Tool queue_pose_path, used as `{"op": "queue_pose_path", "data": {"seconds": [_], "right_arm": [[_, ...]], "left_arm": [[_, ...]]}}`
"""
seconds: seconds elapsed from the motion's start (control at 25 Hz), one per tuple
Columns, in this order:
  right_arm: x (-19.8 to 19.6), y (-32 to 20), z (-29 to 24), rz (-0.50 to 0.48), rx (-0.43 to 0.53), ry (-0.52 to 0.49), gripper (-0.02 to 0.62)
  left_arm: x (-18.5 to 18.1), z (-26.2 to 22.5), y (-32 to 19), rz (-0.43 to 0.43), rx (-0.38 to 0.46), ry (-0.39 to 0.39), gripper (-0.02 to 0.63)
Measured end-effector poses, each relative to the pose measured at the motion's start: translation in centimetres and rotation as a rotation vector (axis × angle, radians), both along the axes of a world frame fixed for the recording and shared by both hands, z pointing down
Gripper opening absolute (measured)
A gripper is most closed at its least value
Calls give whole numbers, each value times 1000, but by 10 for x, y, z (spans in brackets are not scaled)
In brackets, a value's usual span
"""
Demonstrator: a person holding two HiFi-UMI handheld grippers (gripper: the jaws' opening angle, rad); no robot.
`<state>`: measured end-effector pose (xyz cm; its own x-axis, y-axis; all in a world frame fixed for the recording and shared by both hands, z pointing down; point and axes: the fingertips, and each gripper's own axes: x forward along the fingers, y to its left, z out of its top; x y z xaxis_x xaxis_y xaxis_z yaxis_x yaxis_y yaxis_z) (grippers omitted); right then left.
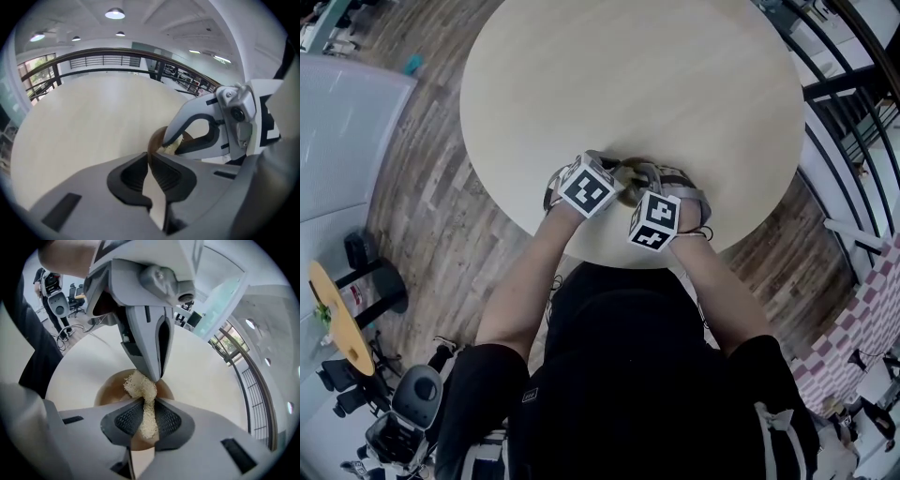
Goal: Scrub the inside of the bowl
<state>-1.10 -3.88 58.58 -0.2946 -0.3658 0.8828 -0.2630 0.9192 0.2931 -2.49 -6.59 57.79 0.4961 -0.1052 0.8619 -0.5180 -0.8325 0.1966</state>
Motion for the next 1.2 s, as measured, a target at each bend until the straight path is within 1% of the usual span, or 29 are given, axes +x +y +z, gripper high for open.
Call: {"op": "queue_pose_path", "data": {"seconds": [0.08, 0.12, 0.2, 0.28, 0.4, 0.44, 0.48, 0.52, 0.6, 0.68, 0.76, 0.84, 0.92, 1.0, 1.12, 1.2], "right_arm": [[5, -3, -7, 35, 20, -23, 72], [6, -3, -10, 41, 24, -34, 72], [8, 2, -15, 16, 29, -46, 72], [6, 13, -18, -75, 41, -45, 72], [-4, 38, -14, -295, 46, -18, 72], [-6, 43, -8, -343, 37, -4, 72], [-8, 43, -2, -365, 22, 13, 72], [-8, 42, 4, -364, 4, 31, 72], [-7, 36, 14, -324, -24, 68, 72], [-4, 33, 15, -274, -31, 103, 72], [-2, 29, 14, -205, -33, 106, 72], [2, 23, 14, -109, -45, 79, 72], [5, 15, 14, -20, -59, 58, 72], [5, 8, 13, 42, -76, 33, 72], [6, 2, 9, 134, -123, -42, 72], [10, -1, 6, 183, -138, -77, 72]], "left_arm": [[2, -4, -4, -65, -25, 46, 28], [4, -6, -6, -83, -34, 63, 26], [7, -7, -8, -102, -33, 71, 26], [3, 0, -9, -113, -25, 49, 26], [1, 4, -7, -110, -34, 44, 25], [1, 4, -7, -106, -39, 46, 25], [3, 4, -7, -103, -43, 54, 25], [3, 5, -8, -103, -40, 57, 24], [0, 7, -7, -110, -25, 35, 20], [1, 6, -1, -111, -19, 16, 20], [5, 3, 6, -107, -21, 20, 20], [8, 0, 12, -119, -43, 57, 20], [7, -2, 14, -156, -65, 101, 21], [5, -4, 14, -198, -69, 133, 21], [3, -5, 14, -256, -68, 170, 21], [2, -5, 15, -300, -73, 195, 21]]}}
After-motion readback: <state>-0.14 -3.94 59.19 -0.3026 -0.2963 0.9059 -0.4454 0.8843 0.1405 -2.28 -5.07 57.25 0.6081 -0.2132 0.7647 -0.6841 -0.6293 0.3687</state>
